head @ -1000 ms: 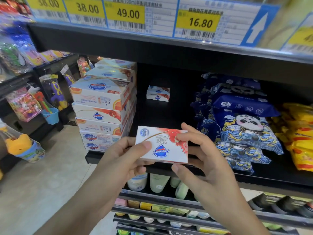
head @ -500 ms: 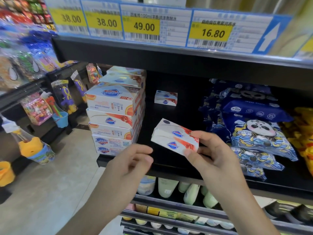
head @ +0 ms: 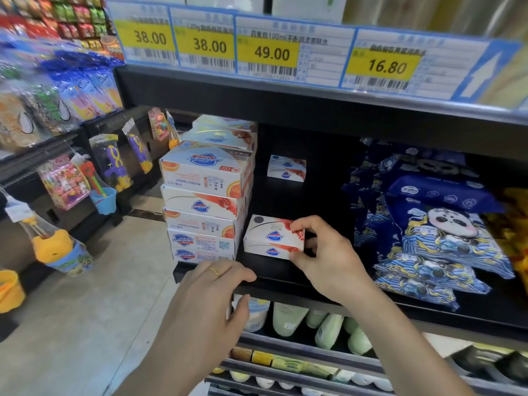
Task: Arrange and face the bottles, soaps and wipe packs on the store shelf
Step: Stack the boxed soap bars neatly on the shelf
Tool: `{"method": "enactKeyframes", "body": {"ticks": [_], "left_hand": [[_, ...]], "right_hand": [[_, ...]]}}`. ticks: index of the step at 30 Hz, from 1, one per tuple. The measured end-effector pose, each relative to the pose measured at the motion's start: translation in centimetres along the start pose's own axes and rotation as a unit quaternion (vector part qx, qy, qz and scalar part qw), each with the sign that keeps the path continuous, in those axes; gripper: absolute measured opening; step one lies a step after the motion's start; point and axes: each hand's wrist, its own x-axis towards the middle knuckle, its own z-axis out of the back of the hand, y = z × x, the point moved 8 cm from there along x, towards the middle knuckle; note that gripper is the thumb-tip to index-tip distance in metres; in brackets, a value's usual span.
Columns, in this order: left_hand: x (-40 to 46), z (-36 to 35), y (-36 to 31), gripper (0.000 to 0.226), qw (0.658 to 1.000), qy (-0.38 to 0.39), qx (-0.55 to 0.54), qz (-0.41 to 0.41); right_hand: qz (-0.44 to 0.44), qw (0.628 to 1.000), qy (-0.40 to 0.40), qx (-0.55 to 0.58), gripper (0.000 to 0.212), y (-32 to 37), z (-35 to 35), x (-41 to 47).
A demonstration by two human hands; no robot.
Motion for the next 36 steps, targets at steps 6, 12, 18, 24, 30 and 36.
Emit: {"method": "enactKeyframes", "body": {"ticks": [6, 12, 18, 24, 30, 36], "left_hand": [[0.2, 0.0, 0.5, 0.042, 1.0, -0.005, -0.011, -0.008], [0.9, 0.1, 0.7, 0.044, 0.998, 0.01, 0.015, -0.066], [1.5, 0.1, 1.7, 0.041, 0.996, 0.012, -0.022, -0.082], [1.5, -0.2, 2.9, 0.039, 0.992, 0.01, -0.072, -0.098], [1.5, -0.3, 3.3, 0.033, 0.989, 0.012, -0.094, -0.115], [1.6, -0.2, 3.2, 0.036, 0.99, 0.002, -0.092, -0.109]], "right_hand": [[-0.017, 0.997, 0.067, -0.04, 0.046, 0.5, 0.5, 1.7], [-0.03, 0.996, 0.003, -0.084, 0.041, 3.5, 2.9, 6.9], [-0.078, 0.973, -0.081, -0.202, 0.07, 2.2, 1.3, 15.0], [-0.105, 0.964, -0.022, -0.242, 0.095, 0.3, -0.4, 20.0], [-0.072, 0.966, -0.022, -0.249, 0.073, 0.4, -0.6, 22.3], [-0.043, 0.979, -0.013, -0.201, 0.044, 0.7, 0.5, 21.4]]}}
